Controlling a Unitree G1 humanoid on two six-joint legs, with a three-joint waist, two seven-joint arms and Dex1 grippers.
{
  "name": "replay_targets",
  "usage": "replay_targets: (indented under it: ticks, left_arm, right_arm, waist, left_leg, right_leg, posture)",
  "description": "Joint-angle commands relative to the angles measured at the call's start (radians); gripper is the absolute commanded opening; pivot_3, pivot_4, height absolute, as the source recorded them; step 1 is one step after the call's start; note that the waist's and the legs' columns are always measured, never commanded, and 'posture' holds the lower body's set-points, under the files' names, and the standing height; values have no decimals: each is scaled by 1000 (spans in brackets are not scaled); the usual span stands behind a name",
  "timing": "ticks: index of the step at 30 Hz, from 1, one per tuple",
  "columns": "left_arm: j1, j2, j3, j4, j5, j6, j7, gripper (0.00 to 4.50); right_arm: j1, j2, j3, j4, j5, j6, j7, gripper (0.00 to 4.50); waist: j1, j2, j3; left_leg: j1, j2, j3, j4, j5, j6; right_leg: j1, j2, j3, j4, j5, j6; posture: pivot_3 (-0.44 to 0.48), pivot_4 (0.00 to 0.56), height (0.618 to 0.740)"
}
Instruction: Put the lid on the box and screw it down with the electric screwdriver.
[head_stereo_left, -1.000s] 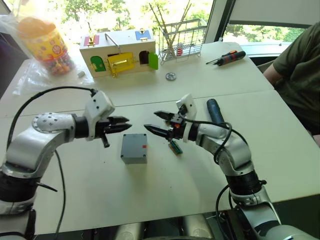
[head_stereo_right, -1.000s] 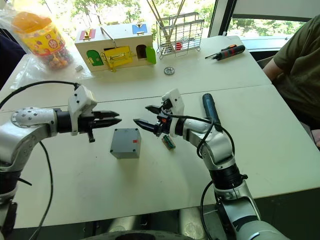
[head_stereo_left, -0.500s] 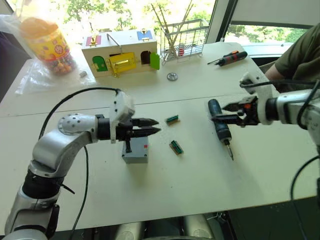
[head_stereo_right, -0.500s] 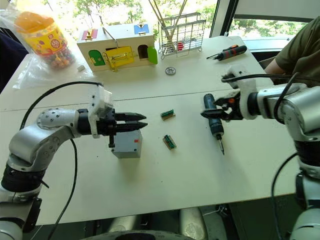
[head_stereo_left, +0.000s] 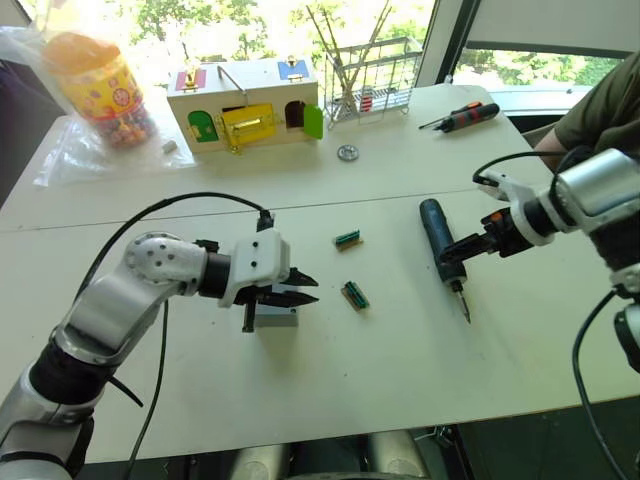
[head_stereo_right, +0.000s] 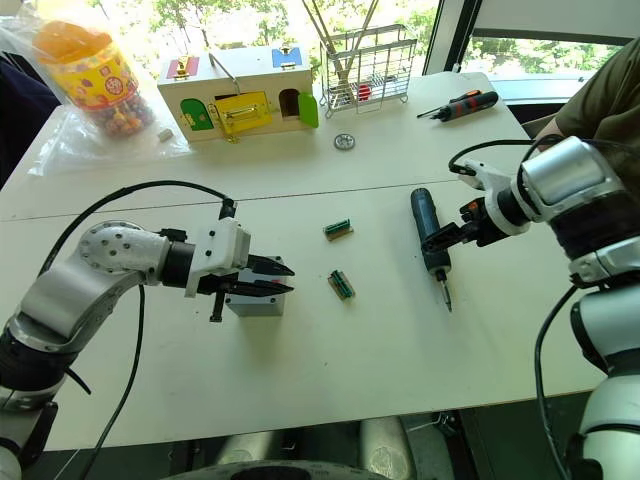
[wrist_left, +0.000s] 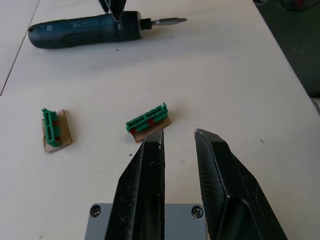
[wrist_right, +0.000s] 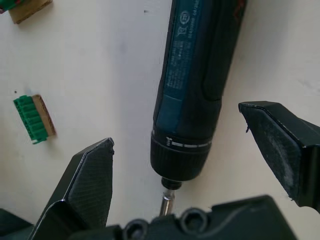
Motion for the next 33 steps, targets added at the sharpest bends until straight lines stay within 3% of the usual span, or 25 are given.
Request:
replay_targets:
  ticks: [1,6,12,20,23,26,29,33]
  left_arm:
    - [-9,1,1,-12,22,-16,9,944]
    - [0,-27,-8,-7,46,-19,38,944]
    - [23,-61,-22,-27,73,-13,87,944]
    - [64,-58,-4,-54,78,-9,120,944]
    - [62,-58,-5,-48,81,-15,124,944]
    - [54,-43,9,-20,89,-30,117,944]
    - [52,-7,48,22,85,-50,98,944]
    - [55,31,160,75,22,-42,73,944]
  right_arm:
    - [-69,41,63,122,-81,-49,78,4485]
    - [-96,162,170,269,-214,-158,155,4485]
    - [-57,249,232,317,-357,-287,229,4485]
    - [12,239,218,314,-494,-391,301,1847]
    - [39,220,197,302,-532,-416,316,1837]
    - [39,213,123,328,-544,-445,275,1837]
    - [-47,251,-23,399,-500,-421,207,1837]
    - [-179,245,-232,398,-421,-413,124,1837]
  waist:
    - [0,0,0]
    - [-5,0,0]
    - [-8,-5,-3]
    - [1,-14,-9]
    - [3,-16,-11]
    - [5,-16,-11]
    - [0,-17,-11]
    - [-10,-6,-5]
  left_leg:
    - [0,0,0,0,0,0]
    - [0,0,0,0,0,0]
    - [1,1,-2,1,0,-1]
    - [1,1,-5,2,0,-1]
    - [1,0,-6,2,0,-1]
    - [2,0,-8,2,0,-1]
    - [2,0,-8,2,0,-2]
    - [2,0,-5,2,1,-2]
  right_leg:
    - [0,0,0,0,0,0]
    - [-1,2,0,0,0,0]
    - [1,3,-1,1,0,0]
    - [1,3,-3,0,0,0]
    - [2,2,-5,0,0,0]
    - [2,2,-5,-1,0,0]
    - [6,2,-5,-1,0,0]
    - [4,2,-3,0,0,0]
  posture:
    - [0,150,740]
    - [0,150,740]
    - [0,150,740]
    - [0,150,740]
    - [0,150,740]
    - [0,150,740]
    - [0,150,740]
    - [0,150,740]
